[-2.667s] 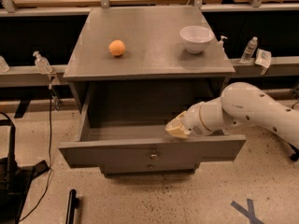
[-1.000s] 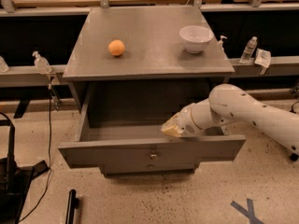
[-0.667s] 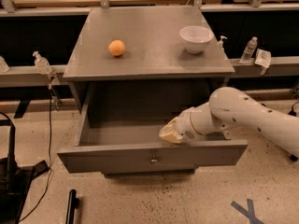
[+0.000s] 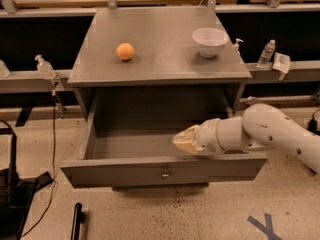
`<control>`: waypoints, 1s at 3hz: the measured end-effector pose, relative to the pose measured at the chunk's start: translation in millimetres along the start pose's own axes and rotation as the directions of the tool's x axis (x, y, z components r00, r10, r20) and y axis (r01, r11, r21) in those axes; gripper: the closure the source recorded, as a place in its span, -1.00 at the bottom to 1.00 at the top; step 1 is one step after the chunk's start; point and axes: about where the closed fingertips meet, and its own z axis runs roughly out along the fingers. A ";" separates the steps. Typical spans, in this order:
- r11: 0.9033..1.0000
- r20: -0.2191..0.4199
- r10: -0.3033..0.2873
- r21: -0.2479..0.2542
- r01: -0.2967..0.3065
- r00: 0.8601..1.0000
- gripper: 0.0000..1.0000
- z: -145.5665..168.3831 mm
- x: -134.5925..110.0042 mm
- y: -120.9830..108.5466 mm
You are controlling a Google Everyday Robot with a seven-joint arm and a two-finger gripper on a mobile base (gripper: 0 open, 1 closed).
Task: Open top drawer
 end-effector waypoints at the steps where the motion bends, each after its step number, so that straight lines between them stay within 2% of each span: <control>1: 0.999 0.084 0.020 0.043 -0.024 0.996 1.00 -4.2 -1.4 -34.8; 2: 0.995 0.144 0.024 0.094 -0.038 0.989 1.00 -20.2 -6.2 -56.0; 3: 0.988 0.176 0.005 0.149 -0.031 0.984 1.00 -45.1 -14.4 -64.3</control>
Offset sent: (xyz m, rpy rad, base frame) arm 0.0637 -0.0667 0.0380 0.1693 -0.1580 -0.1682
